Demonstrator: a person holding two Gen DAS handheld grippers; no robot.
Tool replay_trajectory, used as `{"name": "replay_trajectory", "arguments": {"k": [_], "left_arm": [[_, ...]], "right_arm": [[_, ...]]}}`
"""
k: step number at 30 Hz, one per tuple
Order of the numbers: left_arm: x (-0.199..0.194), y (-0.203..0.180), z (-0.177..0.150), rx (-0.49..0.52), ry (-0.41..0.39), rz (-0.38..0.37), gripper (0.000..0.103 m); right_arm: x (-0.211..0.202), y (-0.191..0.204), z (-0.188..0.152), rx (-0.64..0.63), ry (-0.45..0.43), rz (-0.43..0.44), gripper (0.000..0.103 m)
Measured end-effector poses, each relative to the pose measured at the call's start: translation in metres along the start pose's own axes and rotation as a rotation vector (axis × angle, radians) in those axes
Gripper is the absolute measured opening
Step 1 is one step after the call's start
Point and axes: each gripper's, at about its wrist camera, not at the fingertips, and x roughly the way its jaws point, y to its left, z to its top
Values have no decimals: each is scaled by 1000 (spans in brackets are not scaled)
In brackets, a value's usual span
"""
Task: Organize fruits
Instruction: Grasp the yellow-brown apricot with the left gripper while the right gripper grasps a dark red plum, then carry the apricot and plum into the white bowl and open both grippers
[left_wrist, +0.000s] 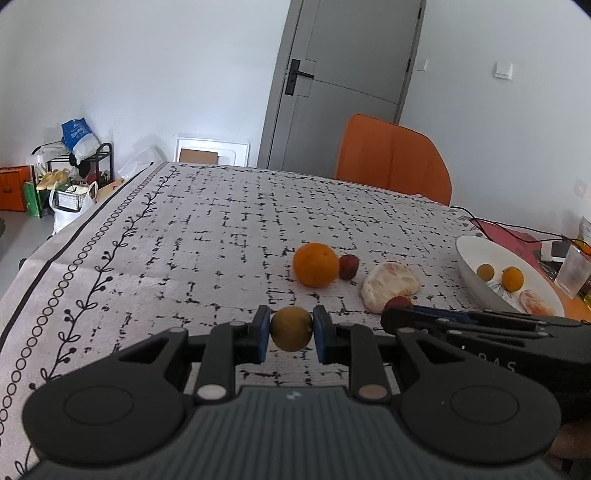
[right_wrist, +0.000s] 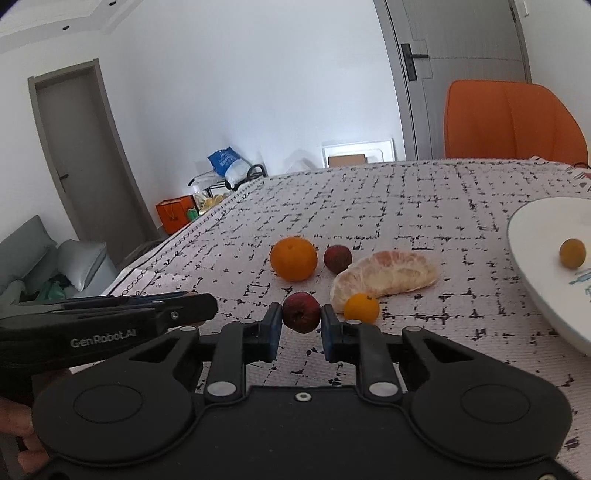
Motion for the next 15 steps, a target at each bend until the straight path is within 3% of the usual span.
{"name": "replay_trajectory", "arguments": {"k": [15], "left_arm": [[10,-49,3,68,4,-73,23]], "right_arm": [[-37,-33,2,24,-74,-79,21]]}}
